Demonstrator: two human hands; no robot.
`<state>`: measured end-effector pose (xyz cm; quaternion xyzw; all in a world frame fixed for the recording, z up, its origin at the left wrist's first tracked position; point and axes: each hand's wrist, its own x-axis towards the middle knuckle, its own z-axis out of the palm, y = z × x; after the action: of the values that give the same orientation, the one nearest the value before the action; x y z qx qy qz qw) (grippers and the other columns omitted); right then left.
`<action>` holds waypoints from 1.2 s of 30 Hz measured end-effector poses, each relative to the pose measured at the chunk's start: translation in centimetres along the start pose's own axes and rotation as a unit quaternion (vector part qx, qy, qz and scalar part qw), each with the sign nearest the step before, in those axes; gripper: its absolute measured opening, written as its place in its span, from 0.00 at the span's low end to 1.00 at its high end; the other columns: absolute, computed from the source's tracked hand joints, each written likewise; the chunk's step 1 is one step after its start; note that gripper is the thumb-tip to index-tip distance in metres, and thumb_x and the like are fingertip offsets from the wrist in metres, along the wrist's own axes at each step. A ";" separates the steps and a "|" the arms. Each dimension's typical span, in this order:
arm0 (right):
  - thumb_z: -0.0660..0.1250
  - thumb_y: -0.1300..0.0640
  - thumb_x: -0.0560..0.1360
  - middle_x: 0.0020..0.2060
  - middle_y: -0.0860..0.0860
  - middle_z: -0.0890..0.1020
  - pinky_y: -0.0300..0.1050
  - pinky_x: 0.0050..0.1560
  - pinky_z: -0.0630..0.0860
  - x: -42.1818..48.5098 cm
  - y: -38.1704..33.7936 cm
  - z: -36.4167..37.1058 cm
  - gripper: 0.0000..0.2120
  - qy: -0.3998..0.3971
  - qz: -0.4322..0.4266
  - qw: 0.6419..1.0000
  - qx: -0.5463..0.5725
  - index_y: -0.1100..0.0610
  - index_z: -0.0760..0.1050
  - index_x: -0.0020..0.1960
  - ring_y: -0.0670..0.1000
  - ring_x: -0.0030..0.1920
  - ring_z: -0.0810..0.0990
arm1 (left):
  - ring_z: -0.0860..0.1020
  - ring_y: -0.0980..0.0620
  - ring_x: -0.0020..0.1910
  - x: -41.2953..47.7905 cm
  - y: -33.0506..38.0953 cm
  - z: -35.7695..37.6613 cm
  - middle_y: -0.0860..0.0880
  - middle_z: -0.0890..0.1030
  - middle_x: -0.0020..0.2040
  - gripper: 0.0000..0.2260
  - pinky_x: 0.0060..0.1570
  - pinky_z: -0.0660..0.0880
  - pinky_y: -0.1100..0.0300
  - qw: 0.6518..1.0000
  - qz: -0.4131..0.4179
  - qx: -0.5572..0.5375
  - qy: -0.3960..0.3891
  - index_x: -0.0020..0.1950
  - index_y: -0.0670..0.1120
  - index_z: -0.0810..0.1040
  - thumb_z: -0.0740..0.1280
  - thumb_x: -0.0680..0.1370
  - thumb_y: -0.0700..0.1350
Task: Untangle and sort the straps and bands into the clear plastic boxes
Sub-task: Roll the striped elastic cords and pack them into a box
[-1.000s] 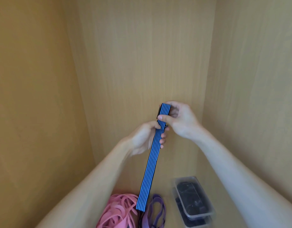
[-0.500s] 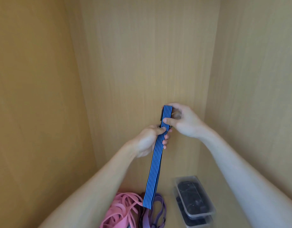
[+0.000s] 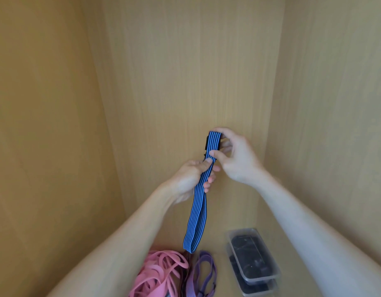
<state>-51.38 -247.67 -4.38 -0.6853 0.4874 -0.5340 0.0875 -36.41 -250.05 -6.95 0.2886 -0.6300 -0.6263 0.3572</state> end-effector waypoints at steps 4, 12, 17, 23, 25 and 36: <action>0.71 0.63 0.74 0.56 0.42 0.80 0.45 0.56 0.76 -0.5 0.0 0.1 0.24 0.016 -0.089 0.992 -0.088 0.47 0.74 0.67 0.43 0.51 0.79 | 0.66 0.52 0.27 0.1 0.1 0.1 0.47 0.70 0.32 0.15 0.29 0.67 0.60 0.999 -0.009 -0.030 0.005 0.46 0.41 0.74 0.54 0.87 0.45; 0.65 0.72 0.69 0.56 0.49 0.81 0.56 0.55 0.79 -0.8 0.8 0.4 0.26 0.062 -0.206 0.963 -0.163 0.54 0.79 0.63 0.56 0.56 0.80 | 0.73 0.45 0.38 -0.7 1.2 0.1 0.41 0.74 0.40 0.32 0.44 0.76 0.53 0.982 -0.004 -0.147 -0.117 0.51 0.38 0.74 0.53 0.80 0.68; 0.69 0.72 0.69 0.54 0.46 0.81 0.56 0.51 0.80 -0.6 0.7 0.4 0.24 0.055 -0.172 0.977 -0.115 0.54 0.81 0.61 0.52 0.54 0.80 | 0.67 0.52 0.32 -0.5 1.2 0.9 0.49 0.72 0.36 0.27 0.32 0.67 0.60 0.994 0.024 -0.080 -0.076 0.51 0.43 0.72 0.53 0.81 0.68; 0.65 0.68 0.74 0.57 0.46 0.78 0.33 0.56 0.73 -1.2 0.0 0.0 0.22 -0.009 -0.139 0.988 -0.067 0.54 0.78 0.66 0.39 0.50 0.78 | 0.65 0.55 0.29 0.1 1.0 0.4 0.49 0.69 0.36 0.22 0.26 0.66 0.64 0.994 0.029 -0.097 -0.031 0.51 0.47 0.73 0.56 0.81 0.65; 0.65 0.66 0.76 0.57 0.48 0.78 0.28 0.54 0.70 -1.3 -0.1 -0.1 0.19 -0.027 -0.112 0.993 -0.024 0.55 0.79 0.65 0.38 0.49 0.78 | 0.64 0.56 0.29 0.0 0.9 0.5 0.50 0.69 0.35 0.22 0.27 0.65 0.64 0.995 0.026 -0.094 -0.021 0.47 0.50 0.80 0.55 0.82 0.65; 0.64 0.45 0.82 0.44 0.49 0.82 0.60 0.63 0.77 -0.1 0.6 -0.1 0.17 -0.048 0.192 0.960 0.197 0.55 0.74 0.64 0.47 0.43 0.80 | 0.67 0.54 0.31 -0.2 1.1 0.7 0.49 0.71 0.37 0.22 0.31 0.69 0.62 0.998 0.036 -0.047 -0.001 0.61 0.38 0.74 0.54 0.86 0.56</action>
<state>-51.79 -247.83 -4.81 -0.5725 0.4905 -0.5592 0.3448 -36.77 -249.48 -5.85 0.2482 -0.6101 -0.6424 0.3919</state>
